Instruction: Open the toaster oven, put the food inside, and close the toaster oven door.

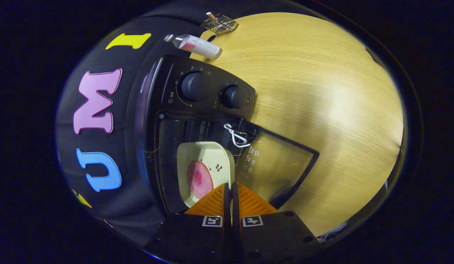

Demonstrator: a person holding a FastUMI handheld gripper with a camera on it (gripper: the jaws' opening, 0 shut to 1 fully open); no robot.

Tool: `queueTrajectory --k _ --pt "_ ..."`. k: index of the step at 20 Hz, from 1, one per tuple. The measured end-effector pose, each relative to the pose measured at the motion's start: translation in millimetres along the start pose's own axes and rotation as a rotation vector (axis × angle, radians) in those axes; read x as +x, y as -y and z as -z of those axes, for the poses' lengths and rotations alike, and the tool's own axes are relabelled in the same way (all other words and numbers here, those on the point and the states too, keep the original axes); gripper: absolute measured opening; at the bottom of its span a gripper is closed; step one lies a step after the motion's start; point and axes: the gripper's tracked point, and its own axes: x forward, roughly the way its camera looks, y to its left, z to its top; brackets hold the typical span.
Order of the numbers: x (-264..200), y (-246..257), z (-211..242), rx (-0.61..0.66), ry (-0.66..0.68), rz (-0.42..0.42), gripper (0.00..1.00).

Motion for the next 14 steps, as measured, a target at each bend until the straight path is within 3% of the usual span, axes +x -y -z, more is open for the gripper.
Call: queueTrajectory --k 7,14 --pt "36.0 -22.3 3.8 0.094 0.098 0.029 0.05" --pt "43.7 -28.0 5.5 0.176 0.149 0.039 0.07"
